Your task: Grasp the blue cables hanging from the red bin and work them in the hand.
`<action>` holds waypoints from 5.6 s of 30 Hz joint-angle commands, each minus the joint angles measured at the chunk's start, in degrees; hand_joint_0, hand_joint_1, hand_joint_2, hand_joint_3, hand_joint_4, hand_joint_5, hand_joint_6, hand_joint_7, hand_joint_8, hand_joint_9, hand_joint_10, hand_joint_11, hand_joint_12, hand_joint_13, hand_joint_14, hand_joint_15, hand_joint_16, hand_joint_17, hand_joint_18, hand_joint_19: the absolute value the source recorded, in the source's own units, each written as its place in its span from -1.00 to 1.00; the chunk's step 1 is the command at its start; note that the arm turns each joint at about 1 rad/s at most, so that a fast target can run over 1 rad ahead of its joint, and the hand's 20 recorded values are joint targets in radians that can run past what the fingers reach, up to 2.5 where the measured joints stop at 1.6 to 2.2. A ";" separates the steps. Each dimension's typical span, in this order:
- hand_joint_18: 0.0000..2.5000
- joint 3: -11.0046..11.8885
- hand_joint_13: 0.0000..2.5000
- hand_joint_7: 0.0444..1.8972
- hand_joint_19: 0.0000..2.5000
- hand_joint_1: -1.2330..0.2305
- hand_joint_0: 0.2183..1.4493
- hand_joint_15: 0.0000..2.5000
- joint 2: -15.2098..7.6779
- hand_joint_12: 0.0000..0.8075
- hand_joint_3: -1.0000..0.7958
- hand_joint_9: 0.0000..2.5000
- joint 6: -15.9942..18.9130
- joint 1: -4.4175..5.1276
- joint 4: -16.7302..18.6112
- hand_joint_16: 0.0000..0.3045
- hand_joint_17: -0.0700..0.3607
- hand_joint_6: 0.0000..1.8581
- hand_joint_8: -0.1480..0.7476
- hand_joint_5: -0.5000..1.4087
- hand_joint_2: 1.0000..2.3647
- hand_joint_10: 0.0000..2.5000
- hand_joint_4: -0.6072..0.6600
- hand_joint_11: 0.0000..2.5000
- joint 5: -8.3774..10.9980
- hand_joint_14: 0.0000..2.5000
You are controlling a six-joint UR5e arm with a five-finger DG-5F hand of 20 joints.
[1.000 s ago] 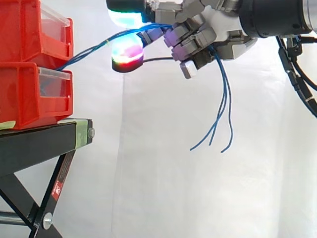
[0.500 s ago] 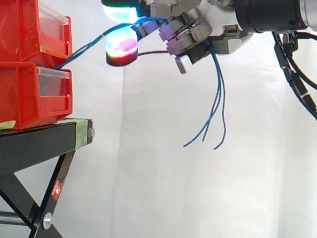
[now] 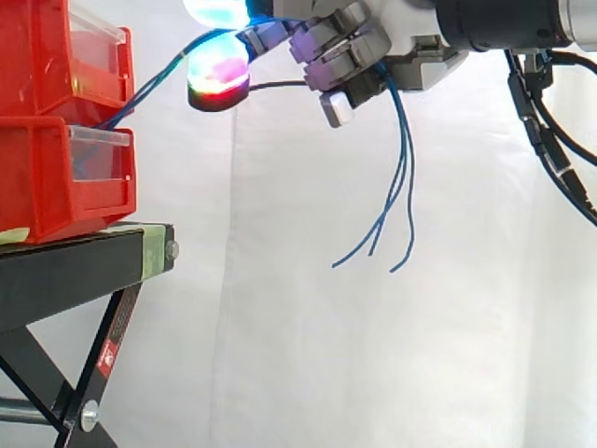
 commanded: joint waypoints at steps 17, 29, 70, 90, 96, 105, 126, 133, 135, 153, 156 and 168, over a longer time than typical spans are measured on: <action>1.00 0.00 0.51 0.20 -0.39 -0.15 0.23 0.12 0.00 0.32 -0.07 0.44 -2.29 0.00 1.44 0.34 0.03 -0.98 0.35 -0.09 -0.96 1.00 0.52 1.00 -0.92 1.00; 1.00 0.00 0.51 0.33 -0.39 -0.07 0.02 0.12 0.00 0.32 -0.75 0.44 -2.29 0.00 1.44 0.34 0.03 -0.99 0.35 -0.02 -0.98 1.00 0.53 1.00 -1.01 1.00; 1.00 0.00 0.51 0.09 -0.39 -0.20 0.21 0.12 0.00 0.32 0.16 0.44 -2.47 0.00 1.44 0.34 0.03 -0.98 0.35 -0.03 -0.96 1.00 0.55 1.00 -0.75 1.00; 1.00 0.00 0.51 0.08 -0.39 -0.13 0.27 0.12 0.00 0.32 0.52 0.44 -2.29 0.09 1.26 0.34 0.03 -0.98 0.35 -0.06 -0.82 1.00 0.69 1.00 -0.75 1.00; 1.00 0.00 0.51 -0.07 -0.39 -0.13 0.27 0.12 0.00 0.32 0.49 0.44 -2.29 0.09 1.08 0.34 0.03 -0.98 0.35 -0.06 -0.74 1.00 0.80 1.00 -0.75 1.00; 1.00 0.00 0.51 -0.14 -0.39 -0.18 0.48 0.12 0.00 0.32 0.59 0.44 -2.20 -0.09 0.91 0.34 0.03 -0.98 0.35 -0.06 -0.81 1.00 0.77 1.00 -0.83 1.00; 1.00 0.00 0.51 0.03 -0.39 -0.12 0.14 0.12 0.00 0.32 -0.52 0.44 -2.12 -0.17 0.12 0.34 0.03 -0.98 0.35 -0.06 -0.97 1.00 0.77 1.00 -0.83 1.00; 1.00 0.00 0.51 0.04 -0.39 -0.15 0.19 0.12 0.00 0.32 -0.55 0.44 -2.12 -0.09 0.38 0.34 0.03 -0.98 0.35 -0.04 -0.97 1.00 0.77 1.00 -0.83 1.00; 1.00 0.00 0.51 0.05 -0.39 -0.15 0.19 0.12 0.00 0.32 -0.54 0.44 -2.12 0.00 0.29 0.34 0.03 -0.98 0.35 -0.04 -0.97 1.00 0.76 1.00 -0.83 1.00; 1.00 0.00 0.51 0.18 -0.39 -0.24 0.22 0.12 0.00 0.32 -0.42 0.44 8.08 0.18 -10.96 0.34 0.03 -0.98 0.35 0.01 -0.96 1.00 0.68 1.00 -0.83 1.00; 1.00 0.00 0.51 0.20 -0.39 -0.24 0.22 0.12 0.00 0.32 -0.41 0.44 7.99 0.18 -11.22 0.34 0.03 -0.98 0.35 0.02 -0.96 1.00 0.67 1.00 -1.10 1.00; 1.00 0.00 0.51 0.24 -0.39 -0.16 0.08 0.12 0.00 0.32 -0.67 0.44 6.32 -0.70 -7.70 0.34 0.03 -0.98 0.35 0.01 -0.98 1.00 0.63 1.00 -1.10 1.00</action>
